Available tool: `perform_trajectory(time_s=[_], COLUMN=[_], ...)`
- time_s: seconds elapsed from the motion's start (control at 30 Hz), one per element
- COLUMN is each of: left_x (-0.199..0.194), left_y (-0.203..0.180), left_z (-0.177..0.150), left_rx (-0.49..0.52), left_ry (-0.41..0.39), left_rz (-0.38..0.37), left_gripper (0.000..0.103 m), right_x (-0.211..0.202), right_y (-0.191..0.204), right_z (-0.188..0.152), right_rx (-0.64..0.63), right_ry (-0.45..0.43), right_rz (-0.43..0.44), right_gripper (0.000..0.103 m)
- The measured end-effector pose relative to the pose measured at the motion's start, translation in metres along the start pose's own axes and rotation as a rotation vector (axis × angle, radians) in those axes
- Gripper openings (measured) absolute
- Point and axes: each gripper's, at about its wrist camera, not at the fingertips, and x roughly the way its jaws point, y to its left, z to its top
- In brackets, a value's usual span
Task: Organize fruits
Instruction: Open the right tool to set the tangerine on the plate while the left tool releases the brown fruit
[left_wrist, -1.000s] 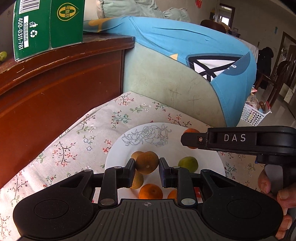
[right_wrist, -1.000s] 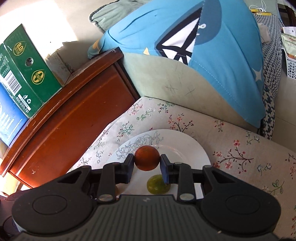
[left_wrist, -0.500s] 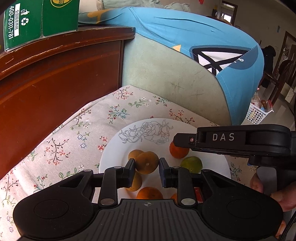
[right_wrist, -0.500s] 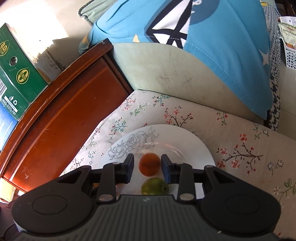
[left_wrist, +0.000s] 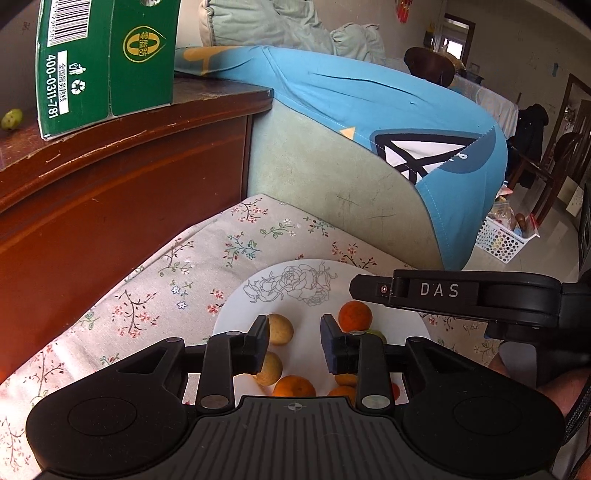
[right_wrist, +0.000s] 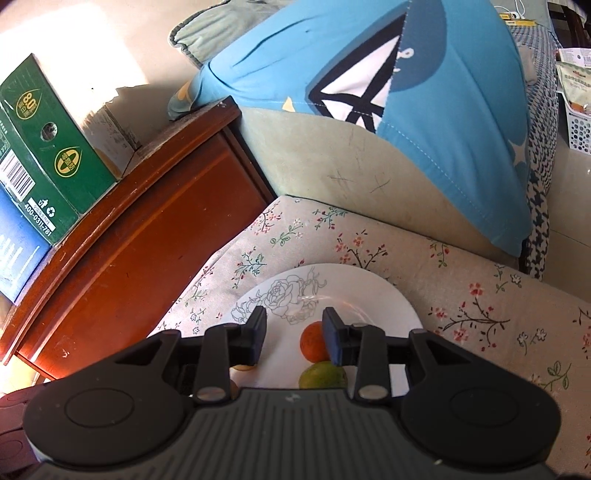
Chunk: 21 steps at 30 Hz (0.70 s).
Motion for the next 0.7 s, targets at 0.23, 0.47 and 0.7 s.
perform_trajectory(time_s=[0.23, 0.47, 0.7], left_x=[-0.038, -0.07, -0.086], left_y=[0.015, 0.035, 0.046], left_z=[-0.006, -0.017, -0.036], left_rx=[-0.041, -0.112, -0.144], left_ry=[-0.009, -0.017, 0.013], left_rz=[0.061, 0.094, 0.117], left_gripper=[0.049, 0.049, 0.051], right_x=[-0.031, -0.063, -0.085], right_y=[0.02, 0.035, 0.045], right_z=[-0.006, -0.023, -0.046], right_rx=[-0.053, -0.078, -0.101], right_ry=[-0.026, -0.026, -0.013], right_rz=[0.019, 0.053, 0.071], right_gripper=[0.038, 0.04, 0.04])
